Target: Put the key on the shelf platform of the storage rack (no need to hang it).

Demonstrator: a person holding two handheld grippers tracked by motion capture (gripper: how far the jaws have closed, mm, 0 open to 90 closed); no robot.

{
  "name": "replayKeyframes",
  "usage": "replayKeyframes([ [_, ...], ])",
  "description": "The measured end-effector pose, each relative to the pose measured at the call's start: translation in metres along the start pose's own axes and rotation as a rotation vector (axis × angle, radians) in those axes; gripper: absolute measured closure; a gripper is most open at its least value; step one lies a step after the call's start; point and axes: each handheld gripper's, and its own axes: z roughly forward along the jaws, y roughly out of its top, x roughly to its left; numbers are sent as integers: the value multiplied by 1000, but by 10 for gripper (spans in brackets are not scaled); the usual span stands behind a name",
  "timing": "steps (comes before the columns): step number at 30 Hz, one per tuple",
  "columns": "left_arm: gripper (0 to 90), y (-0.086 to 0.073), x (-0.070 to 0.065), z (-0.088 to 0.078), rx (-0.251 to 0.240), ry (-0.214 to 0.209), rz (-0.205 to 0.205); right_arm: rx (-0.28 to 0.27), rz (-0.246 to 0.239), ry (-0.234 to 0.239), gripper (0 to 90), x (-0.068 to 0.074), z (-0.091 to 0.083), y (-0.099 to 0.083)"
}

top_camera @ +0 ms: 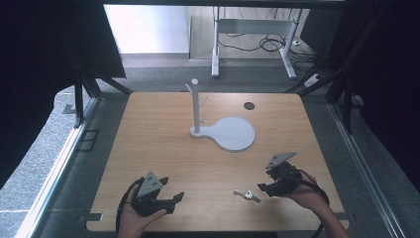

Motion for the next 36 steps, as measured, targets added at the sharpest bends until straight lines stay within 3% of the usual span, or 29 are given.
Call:
replayKeyframes([
  [5, 265, 0, -2, -1, 7, 17, 15, 25, -20, 3, 410, 4, 1, 2],
  [14, 265, -2, -2, -2, 1, 16, 5, 90, -53, 50, 424, 19, 32, 4],
  [22, 266, -2, -2, -4, -3, 13, 7, 122, -75, 67, 423, 29, 43, 4],
  [36, 265, -2, -3, -5, -6, 17, 8, 152, -109, 51, 419, 36, 54, 5],
])
